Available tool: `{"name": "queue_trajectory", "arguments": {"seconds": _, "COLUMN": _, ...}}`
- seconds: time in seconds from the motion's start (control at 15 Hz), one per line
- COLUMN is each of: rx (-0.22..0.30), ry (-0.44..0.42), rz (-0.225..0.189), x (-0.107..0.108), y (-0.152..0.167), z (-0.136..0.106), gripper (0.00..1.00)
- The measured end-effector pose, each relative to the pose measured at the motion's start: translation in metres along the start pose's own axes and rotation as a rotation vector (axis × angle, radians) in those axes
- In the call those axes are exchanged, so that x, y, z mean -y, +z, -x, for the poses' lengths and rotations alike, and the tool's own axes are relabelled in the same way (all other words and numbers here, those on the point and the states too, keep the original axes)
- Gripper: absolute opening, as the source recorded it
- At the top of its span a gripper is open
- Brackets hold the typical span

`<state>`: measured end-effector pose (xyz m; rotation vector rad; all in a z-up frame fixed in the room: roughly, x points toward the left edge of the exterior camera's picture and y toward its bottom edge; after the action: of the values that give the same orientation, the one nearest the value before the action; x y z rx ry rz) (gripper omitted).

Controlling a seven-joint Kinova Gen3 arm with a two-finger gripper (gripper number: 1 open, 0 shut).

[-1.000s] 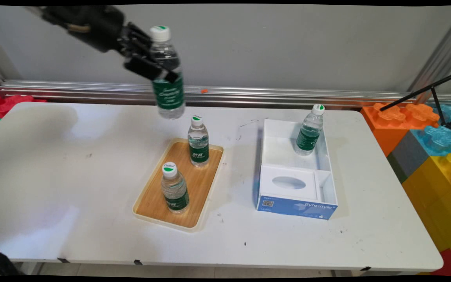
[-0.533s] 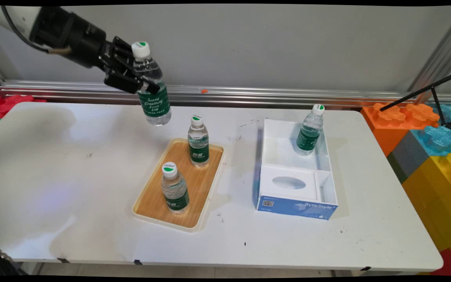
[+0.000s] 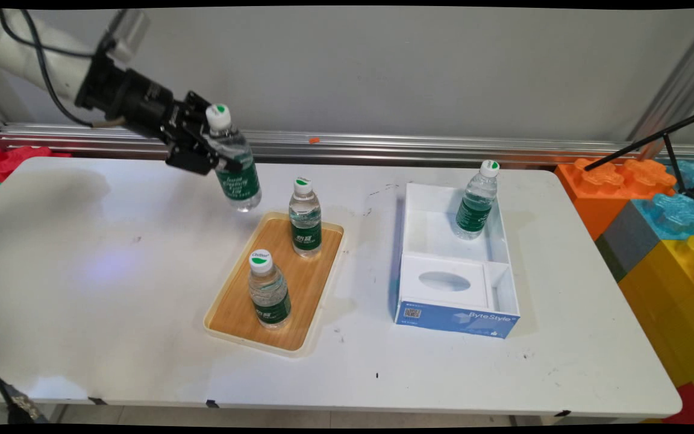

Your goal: Place the picked object on the tray

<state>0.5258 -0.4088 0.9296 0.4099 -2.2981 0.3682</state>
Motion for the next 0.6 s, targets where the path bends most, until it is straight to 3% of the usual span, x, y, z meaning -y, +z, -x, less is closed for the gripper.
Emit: {"name": "queue_trajectory", "arguments": {"seconds": 0.6, "rx": -0.022, "ry": 0.124, "rz": 0.088, "x": 0.018, "y": 0.052, "z": 0.048, "gripper": 0.0}}
